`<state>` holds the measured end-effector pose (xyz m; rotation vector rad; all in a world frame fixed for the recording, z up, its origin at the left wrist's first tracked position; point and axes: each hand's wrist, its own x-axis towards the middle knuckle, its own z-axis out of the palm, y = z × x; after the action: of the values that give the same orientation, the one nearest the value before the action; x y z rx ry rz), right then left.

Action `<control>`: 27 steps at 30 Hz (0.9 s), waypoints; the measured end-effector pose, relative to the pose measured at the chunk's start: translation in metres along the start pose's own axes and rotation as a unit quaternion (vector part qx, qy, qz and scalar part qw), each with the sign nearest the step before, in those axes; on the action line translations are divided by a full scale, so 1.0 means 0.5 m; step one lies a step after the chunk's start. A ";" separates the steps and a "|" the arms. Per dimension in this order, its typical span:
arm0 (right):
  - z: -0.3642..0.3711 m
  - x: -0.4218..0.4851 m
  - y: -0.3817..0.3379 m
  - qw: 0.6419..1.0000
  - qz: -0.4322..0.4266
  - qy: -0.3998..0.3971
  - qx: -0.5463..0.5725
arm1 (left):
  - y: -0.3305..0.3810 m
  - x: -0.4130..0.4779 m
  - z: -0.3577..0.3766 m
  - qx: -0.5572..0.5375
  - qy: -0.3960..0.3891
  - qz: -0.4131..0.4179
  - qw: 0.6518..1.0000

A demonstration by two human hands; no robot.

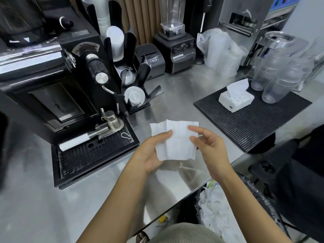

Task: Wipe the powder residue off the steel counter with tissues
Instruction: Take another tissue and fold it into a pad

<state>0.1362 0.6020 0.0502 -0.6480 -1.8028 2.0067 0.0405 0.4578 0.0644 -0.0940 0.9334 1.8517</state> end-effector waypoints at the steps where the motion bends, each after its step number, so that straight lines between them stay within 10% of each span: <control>1: -0.009 0.004 0.001 1.000 0.000 0.004 -0.003 | 0.005 0.002 -0.005 -0.003 0.003 0.005 1.000; 12: -0.066 0.032 -0.009 0.999 0.007 -0.023 0.026 | 0.039 0.006 -0.020 0.236 0.234 0.111 0.937; 19: -0.054 0.040 0.002 1.000 0.001 -0.016 -0.023 | -0.001 0.024 0.007 0.410 0.369 0.310 0.775; 23: -0.018 0.027 0.003 1.000 0.003 -0.021 -0.012 | -0.055 0.029 0.056 0.473 0.323 0.388 0.722; 27: 0.003 0.014 0.009 0.994 0.023 -0.056 0.088 | -0.091 0.032 0.083 0.491 0.189 0.335 0.782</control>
<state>0.1295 0.6039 0.0455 -0.5383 -1.6588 2.2425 0.0834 0.5047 0.0609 0.6075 2.3512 1.7084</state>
